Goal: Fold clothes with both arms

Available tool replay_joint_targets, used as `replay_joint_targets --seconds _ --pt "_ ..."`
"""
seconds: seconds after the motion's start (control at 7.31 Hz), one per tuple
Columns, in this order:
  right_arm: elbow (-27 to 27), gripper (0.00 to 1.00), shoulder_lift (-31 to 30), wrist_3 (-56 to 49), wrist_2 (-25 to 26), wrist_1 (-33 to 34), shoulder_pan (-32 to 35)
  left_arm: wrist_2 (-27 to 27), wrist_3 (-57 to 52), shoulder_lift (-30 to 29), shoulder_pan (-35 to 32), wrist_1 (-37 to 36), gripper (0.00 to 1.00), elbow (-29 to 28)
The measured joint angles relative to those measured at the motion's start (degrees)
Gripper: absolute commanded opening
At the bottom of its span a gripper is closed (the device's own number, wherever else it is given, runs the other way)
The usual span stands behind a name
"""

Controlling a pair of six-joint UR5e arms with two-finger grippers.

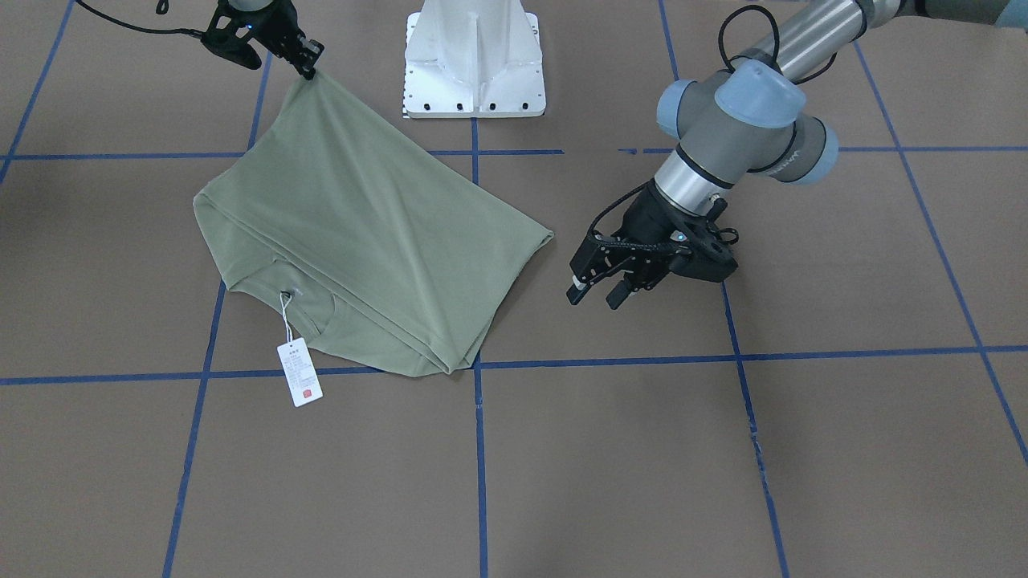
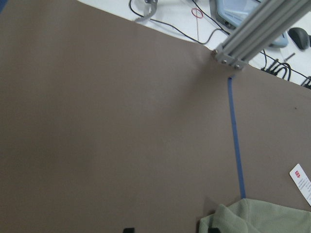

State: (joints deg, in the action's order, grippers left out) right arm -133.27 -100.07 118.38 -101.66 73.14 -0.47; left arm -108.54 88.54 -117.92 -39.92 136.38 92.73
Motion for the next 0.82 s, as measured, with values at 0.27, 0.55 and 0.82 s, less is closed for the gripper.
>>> replay_joint_targets --seconds 0.27,0.55,0.82 --pt "-0.7 1.00 -0.8 1.3 0.4 0.1 -3.2 0.4 8.1 2.3 5.1 -0.2 0.76 4.5" --pt "-1.9 1.00 -0.7 1.5 0.1 0.1 4.6 4.4 14.3 5.5 11.7 -4.1 0.68 8.8" --pt "-1.8 1.00 0.2 0.9 -0.2 0.1 13.9 8.9 16.3 5.3 17.0 -11.5 0.63 9.2"
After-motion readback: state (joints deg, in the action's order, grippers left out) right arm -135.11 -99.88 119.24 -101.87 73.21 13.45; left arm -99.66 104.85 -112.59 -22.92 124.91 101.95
